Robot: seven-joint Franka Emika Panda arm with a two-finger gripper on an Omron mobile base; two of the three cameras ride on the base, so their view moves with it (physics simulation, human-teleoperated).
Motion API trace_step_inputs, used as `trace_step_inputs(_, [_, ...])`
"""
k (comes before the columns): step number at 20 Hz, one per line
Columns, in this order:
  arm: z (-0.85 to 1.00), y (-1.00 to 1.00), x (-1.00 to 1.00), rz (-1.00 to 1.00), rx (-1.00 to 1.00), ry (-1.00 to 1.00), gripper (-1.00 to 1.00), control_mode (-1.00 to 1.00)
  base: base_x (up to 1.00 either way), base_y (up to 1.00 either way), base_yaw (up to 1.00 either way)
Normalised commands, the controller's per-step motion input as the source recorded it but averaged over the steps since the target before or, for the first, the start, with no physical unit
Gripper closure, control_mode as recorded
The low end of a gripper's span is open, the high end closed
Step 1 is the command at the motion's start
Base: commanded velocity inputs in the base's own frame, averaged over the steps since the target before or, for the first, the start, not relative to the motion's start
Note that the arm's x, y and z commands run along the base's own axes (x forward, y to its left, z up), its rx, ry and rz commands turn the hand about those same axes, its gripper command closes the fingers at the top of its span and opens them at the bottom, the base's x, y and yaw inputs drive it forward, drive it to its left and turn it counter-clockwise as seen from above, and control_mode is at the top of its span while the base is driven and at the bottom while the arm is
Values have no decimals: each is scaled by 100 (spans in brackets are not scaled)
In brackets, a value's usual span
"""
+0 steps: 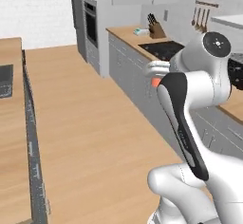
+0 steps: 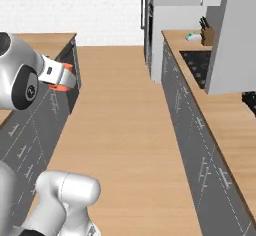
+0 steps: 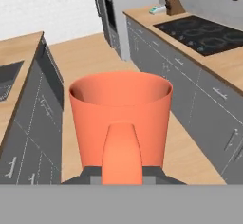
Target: Gather all objects into one cabinet and sort the glasses and bowls to opposite sides.
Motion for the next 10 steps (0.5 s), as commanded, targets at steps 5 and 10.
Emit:
trace_step_inputs(5, [0,0,0,0,0,0,100,100,100,1,17])
trace_step_inputs(10, [0,0,0,0,0,0,100,100,100,4,11])
